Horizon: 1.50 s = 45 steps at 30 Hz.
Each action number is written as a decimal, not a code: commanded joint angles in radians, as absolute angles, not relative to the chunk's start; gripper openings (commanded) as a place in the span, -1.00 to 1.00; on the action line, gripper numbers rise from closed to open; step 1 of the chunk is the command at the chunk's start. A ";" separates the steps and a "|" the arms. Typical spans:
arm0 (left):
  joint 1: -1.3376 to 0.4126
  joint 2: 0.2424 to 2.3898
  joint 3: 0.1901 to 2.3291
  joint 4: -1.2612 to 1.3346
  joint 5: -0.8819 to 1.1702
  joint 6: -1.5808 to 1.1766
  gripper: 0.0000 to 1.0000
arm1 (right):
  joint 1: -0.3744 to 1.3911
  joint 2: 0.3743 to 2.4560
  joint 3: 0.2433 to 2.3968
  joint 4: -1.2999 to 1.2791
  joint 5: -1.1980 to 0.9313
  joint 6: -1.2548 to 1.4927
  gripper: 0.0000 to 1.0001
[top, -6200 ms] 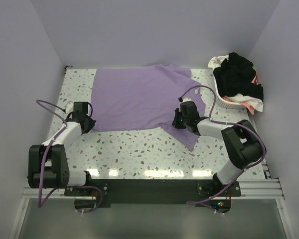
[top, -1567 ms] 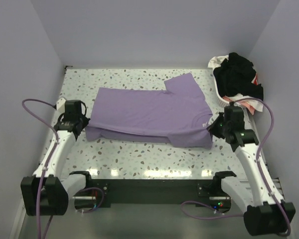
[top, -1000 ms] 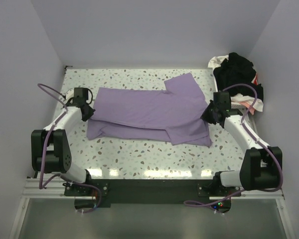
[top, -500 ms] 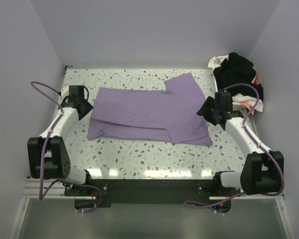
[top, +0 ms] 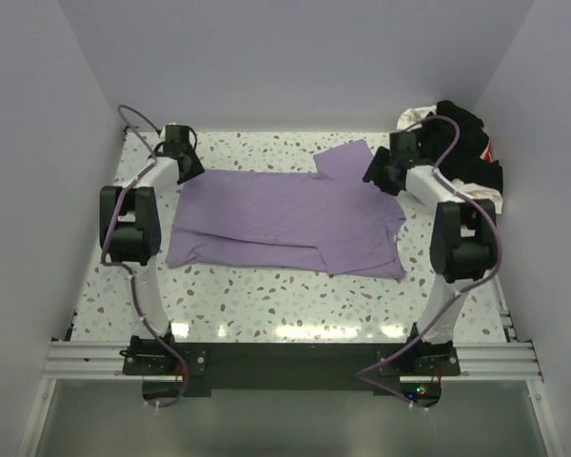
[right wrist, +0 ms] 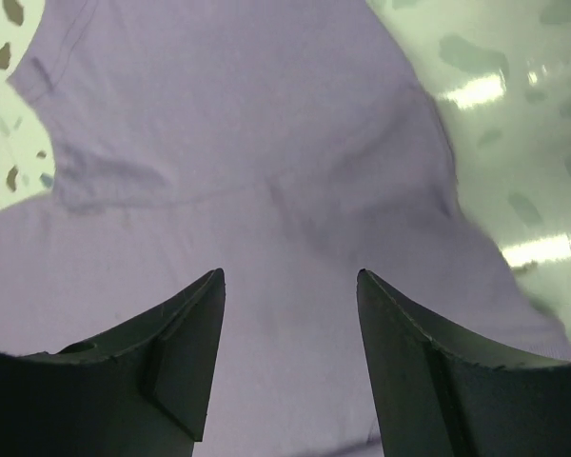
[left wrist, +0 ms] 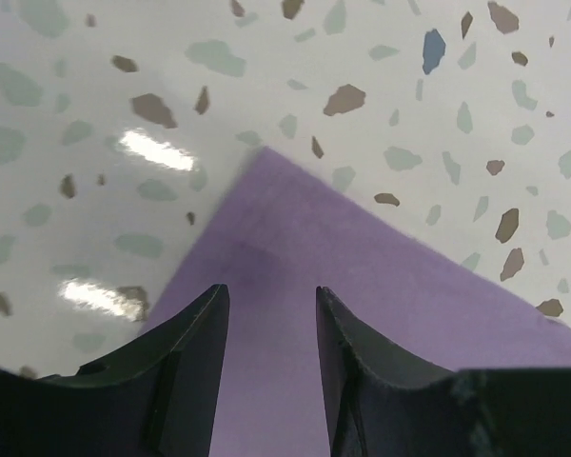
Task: Fold and stack the t-shirts
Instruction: Fold the tshirt
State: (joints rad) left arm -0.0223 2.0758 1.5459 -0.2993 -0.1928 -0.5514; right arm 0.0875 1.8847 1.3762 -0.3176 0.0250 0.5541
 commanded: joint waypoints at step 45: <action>0.121 1.993 1.690 -0.289 -0.161 -0.676 -0.04 | 0.129 2.206 2.087 -0.259 -0.135 0.491 0.66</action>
State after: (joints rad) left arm 0.1162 2.2105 1.7973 -0.2306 0.0265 -0.6060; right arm 0.1272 2.4409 2.1933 -0.2848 -0.1829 0.4774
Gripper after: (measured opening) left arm 0.518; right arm 0.832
